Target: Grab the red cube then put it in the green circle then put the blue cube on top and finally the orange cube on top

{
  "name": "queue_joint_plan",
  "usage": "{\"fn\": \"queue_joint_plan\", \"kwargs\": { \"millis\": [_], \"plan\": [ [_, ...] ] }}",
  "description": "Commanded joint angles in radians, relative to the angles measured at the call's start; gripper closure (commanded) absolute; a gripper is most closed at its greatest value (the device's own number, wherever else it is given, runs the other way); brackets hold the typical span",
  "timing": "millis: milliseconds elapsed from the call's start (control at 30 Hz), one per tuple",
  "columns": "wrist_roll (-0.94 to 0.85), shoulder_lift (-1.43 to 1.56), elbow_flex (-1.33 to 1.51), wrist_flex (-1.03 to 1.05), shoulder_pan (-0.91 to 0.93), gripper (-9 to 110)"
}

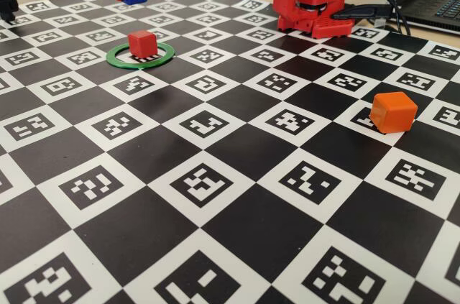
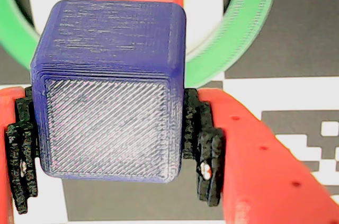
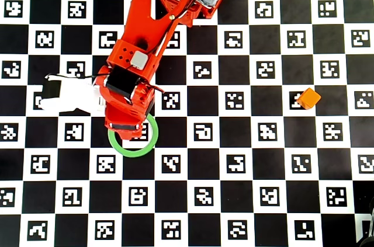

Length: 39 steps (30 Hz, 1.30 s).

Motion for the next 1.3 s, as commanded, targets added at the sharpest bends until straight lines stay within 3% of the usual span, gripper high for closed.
{"fn": "queue_joint_plan", "kwargs": {
  "millis": [0,1267],
  "plan": [
    [0.006,0.114,0.005,-0.04,-0.009,98],
    [0.032,0.067,0.172,-0.21,-0.048,98]
  ]
}}
